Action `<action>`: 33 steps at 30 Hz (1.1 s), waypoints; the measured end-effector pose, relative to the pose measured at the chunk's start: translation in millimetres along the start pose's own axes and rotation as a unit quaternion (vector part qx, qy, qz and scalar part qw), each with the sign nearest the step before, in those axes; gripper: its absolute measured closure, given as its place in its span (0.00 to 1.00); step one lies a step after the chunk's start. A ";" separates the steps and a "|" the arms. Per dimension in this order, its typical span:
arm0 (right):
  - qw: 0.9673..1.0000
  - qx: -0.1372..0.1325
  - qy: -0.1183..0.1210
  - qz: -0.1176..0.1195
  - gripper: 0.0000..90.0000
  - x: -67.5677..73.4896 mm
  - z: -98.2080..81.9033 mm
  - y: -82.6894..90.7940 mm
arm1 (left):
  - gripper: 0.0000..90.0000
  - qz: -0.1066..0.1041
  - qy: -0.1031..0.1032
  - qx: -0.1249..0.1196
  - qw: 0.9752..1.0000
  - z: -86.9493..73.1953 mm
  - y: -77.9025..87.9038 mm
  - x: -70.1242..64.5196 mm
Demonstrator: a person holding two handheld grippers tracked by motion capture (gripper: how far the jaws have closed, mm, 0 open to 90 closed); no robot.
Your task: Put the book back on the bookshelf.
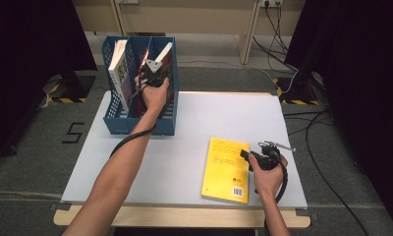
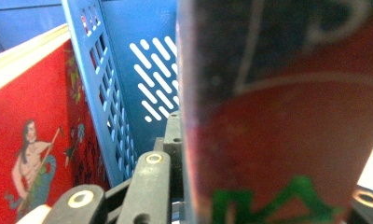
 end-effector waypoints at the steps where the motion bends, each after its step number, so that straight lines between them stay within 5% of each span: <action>1: 1.000 0.000 0.001 0.000 0.57 0.1 -0.1 -0.2 | 0.82 0.000 0.000 0.000 1.000 -0.7 -0.2 0.1; 16: 1.000 0.002 0.001 0.000 0.57 1.8 -0.7 0.2 | 0.82 0.000 0.002 0.001 1.000 -9.2 -0.6 1.9; 33: 1.000 0.004 0.008 0.005 0.57 3.7 -2.4 -0.6 | 0.80 0.037 -0.003 0.010 0.999 -17.6 14.3 10.5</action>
Point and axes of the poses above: each handheld gripper's, and its own axes: y roughly backward along the jaws, z roughly out of its top, x roughly to its left, the point moved 4 cm from there along -y, roughly forward along the jaws, and after that the axes turned 10 degrees about -x, right-handed, at the moved point
